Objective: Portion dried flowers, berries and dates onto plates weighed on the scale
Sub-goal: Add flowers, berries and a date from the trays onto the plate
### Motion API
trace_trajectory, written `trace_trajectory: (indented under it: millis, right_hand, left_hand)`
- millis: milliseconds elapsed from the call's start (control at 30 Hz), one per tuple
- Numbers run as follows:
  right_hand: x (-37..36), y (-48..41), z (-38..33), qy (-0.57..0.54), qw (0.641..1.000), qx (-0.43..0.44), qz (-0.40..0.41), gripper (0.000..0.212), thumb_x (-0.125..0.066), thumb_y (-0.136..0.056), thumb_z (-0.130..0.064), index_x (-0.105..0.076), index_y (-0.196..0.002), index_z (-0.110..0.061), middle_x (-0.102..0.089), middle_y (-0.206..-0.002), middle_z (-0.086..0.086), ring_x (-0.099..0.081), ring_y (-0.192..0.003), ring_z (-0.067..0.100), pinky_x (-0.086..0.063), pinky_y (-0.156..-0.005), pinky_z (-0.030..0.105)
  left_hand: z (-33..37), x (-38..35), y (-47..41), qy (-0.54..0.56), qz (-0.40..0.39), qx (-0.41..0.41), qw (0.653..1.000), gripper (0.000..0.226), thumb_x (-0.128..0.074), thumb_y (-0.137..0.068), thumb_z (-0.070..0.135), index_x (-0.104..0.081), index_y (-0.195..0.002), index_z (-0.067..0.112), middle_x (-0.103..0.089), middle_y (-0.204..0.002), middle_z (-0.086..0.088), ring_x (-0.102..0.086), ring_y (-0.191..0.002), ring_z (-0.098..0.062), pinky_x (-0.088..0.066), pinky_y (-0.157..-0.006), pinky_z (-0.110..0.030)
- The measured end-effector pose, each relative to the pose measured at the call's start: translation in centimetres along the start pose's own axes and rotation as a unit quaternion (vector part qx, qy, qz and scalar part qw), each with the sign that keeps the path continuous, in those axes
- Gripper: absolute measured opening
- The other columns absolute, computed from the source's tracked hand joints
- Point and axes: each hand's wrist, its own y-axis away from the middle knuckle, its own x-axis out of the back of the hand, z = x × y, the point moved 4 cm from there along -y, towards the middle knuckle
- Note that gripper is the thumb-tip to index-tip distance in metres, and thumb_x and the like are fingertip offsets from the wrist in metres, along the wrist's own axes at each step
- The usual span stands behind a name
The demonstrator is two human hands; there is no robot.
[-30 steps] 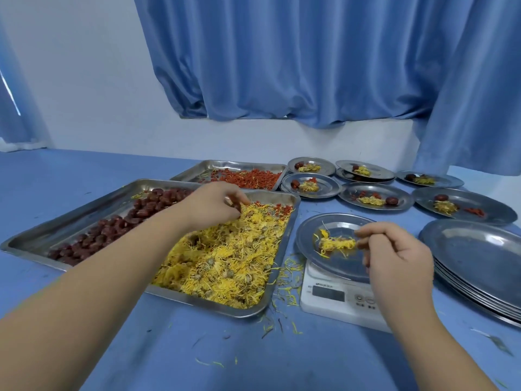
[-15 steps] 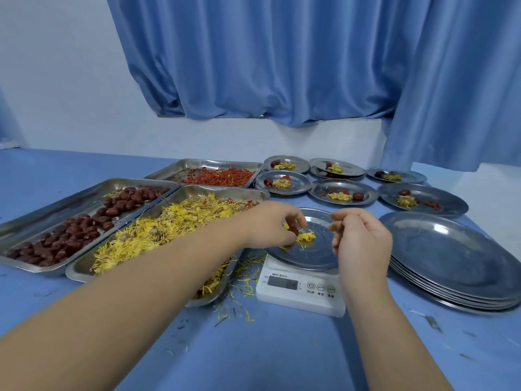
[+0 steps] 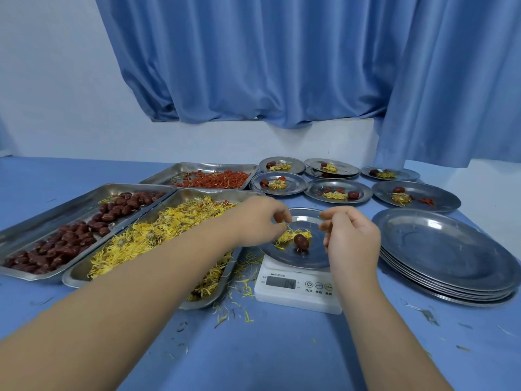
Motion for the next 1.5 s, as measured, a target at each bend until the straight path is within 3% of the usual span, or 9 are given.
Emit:
trace_trajectory:
  millis: [267, 500, 633, 700, 833, 1033, 1233, 1367, 1500]
  right_hand:
    - [-1.5, 1.2, -0.8, -0.053, 0.996, -0.007, -0.066, 0.04, -0.04, -0.083, 0.003, -0.067, -0.063, -0.018, -0.057, -0.053, -0.001, -0.042, -0.043, 0.01, -0.036, -0.04, 0.02]
    - [-5.1, -3.6, -4.0, 0.042, 0.979, -0.015, -0.198, 0.026, -0.047, -0.089, -0.005, -0.068, -0.085, -0.02, -0.062, -0.057, -0.001, -0.049, -0.044, 0.011, -0.041, -0.04, 0.023]
    - [-7.7, -6.2, -5.4, 0.116, 0.951, 0.016, -0.285, 0.019, -0.051, -0.091, -0.01, -0.067, -0.09, -0.021, -0.067, -0.062, 0.001, -0.054, -0.047, 0.014, -0.046, -0.045, 0.027]
    - [-8.7, -7.3, -5.5, 0.14, 0.94, 0.032, -0.31, 0.018, -0.052, -0.091, -0.012, -0.067, -0.091, -0.021, -0.069, -0.065, 0.002, -0.056, -0.05, 0.014, -0.049, -0.047, 0.029]
    - [-9.8, -9.4, -4.1, 0.189, 0.927, 0.042, -0.321, 0.018, -0.052, -0.092, -0.015, -0.067, -0.092, -0.024, -0.071, -0.071, -0.001, -0.059, -0.053, 0.013, -0.052, -0.052, 0.031]
    - [-8.9, -12.0, -1.4, 0.259, 0.897, 0.058, -0.353, 0.018, -0.053, -0.091, -0.022, -0.066, -0.091, -0.034, -0.071, -0.077, -0.007, -0.062, -0.056, 0.01, -0.054, -0.054, 0.025]
    - [-8.5, -14.1, 0.3, 0.225, 0.92, 0.053, -0.318, 0.021, -0.054, -0.09, -0.018, -0.068, -0.085, -0.033, -0.07, -0.071, -0.005, -0.058, -0.05, 0.009, -0.051, -0.05, 0.025]
    - [-8.4, -14.6, 0.9, 0.214, 0.924, 0.061, -0.31, 0.021, -0.054, -0.089, -0.02, -0.068, -0.082, -0.034, -0.07, -0.069, -0.005, -0.058, -0.049, 0.008, -0.05, -0.05, 0.024]
    - [-8.3, -15.0, 1.0, 0.206, 0.929, 0.068, -0.299, 0.023, -0.053, -0.088, -0.022, -0.067, -0.082, -0.038, -0.069, -0.066, -0.005, -0.058, -0.047, 0.008, -0.053, -0.052, 0.029]
  left_hand:
    - [-5.3, 4.1, 0.5, 0.017, 0.03, 0.065, 0.997, 0.018, -0.06, -0.091, 0.024, -0.067, -0.108, 0.027, -0.065, -0.111, 0.006, -0.059, -0.1, -0.011, -0.044, -0.083, -0.025]
    - [-11.1, 7.4, -0.4, -0.016, 0.039, 0.126, 0.991, 0.014, -0.059, -0.091, 0.029, -0.068, -0.102, 0.029, -0.065, -0.103, 0.01, -0.059, -0.094, -0.009, -0.043, -0.075, -0.024]
    - [-15.8, 9.1, -0.9, 0.03, 0.073, 0.202, 0.976, 0.01, -0.059, -0.089, 0.026, -0.066, -0.096, 0.029, -0.068, -0.086, 0.009, -0.059, -0.062, -0.004, -0.044, -0.053, -0.02]
    - [-18.0, 9.7, -1.3, 0.037, 0.077, 0.232, 0.969, 0.008, -0.059, -0.09, 0.026, -0.065, -0.095, 0.029, -0.068, -0.09, 0.007, -0.064, -0.073, -0.014, -0.048, -0.06, -0.028]
    - [-20.9, 9.8, -3.7, -0.009, 0.073, 0.23, 0.97, 0.017, -0.058, -0.093, 0.025, -0.067, -0.107, 0.024, -0.061, -0.112, 0.004, -0.057, -0.1, -0.015, -0.038, -0.084, -0.029]
    - [-24.3, 8.2, -8.5, 0.025, 0.089, 0.236, 0.967, 0.018, -0.059, -0.093, 0.025, -0.068, -0.109, 0.023, -0.061, -0.11, 0.004, -0.056, -0.1, -0.014, -0.038, -0.087, -0.031]
    - [-28.2, 7.3, -14.0, 0.009, 0.059, 0.28, 0.958, 0.009, -0.058, -0.091, 0.036, -0.063, -0.089, 0.028, -0.067, -0.106, -0.006, -0.06, -0.088, -0.02, -0.048, -0.087, -0.039]
    - [-29.4, 5.1, -16.7, 0.088, -0.013, 0.335, 0.938, 0.062, -0.043, -0.093, 0.063, -0.05, -0.136, 0.019, -0.054, -0.136, -0.009, -0.058, -0.113, -0.031, -0.049, -0.093, -0.045]
    - [-30.9, 2.3, -18.8, -0.069, -0.055, 0.33, 0.94, 0.06, -0.037, -0.099, 0.053, -0.038, -0.148, 0.019, -0.035, -0.155, -0.011, -0.034, -0.14, -0.032, -0.027, -0.115, -0.048]
